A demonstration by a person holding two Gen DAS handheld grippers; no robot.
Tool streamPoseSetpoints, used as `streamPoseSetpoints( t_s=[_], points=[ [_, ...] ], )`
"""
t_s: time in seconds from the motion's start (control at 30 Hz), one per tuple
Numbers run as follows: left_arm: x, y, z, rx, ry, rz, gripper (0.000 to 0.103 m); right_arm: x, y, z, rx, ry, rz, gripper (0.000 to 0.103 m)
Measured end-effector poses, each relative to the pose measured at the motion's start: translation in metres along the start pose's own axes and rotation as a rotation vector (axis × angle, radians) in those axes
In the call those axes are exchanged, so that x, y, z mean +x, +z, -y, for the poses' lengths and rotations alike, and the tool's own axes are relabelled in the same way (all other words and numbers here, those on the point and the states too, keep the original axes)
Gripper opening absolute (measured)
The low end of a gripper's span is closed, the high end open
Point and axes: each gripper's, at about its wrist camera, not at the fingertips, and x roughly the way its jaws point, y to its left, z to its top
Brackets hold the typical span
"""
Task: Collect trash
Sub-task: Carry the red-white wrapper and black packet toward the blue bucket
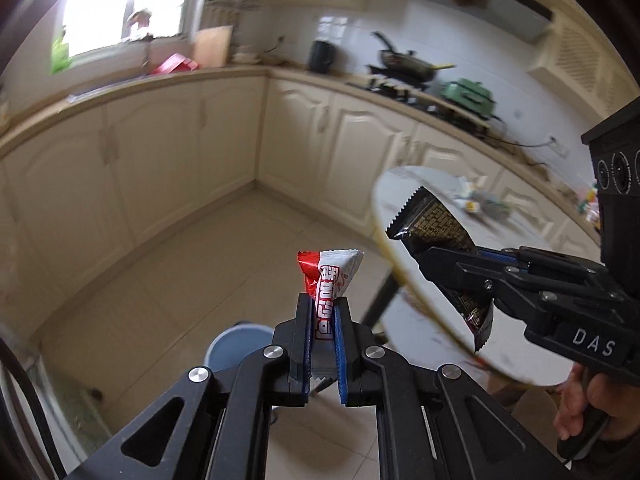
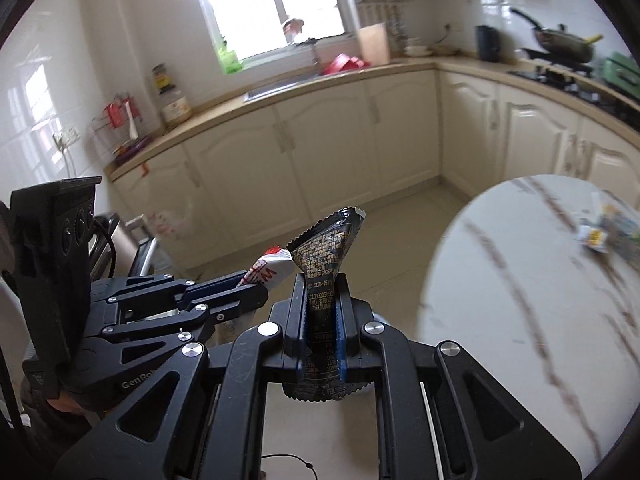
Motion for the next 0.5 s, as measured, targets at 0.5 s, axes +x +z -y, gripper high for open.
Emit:
streamPoseSetpoints(
  t_s=[0.5],
  points=[
    [0.123,-0.092,-0.131,-0.22,0.031,-0.34,0.006,0.262,-0.07,0.022,0.094,-0.028,-0.398,0.013]
  ],
)
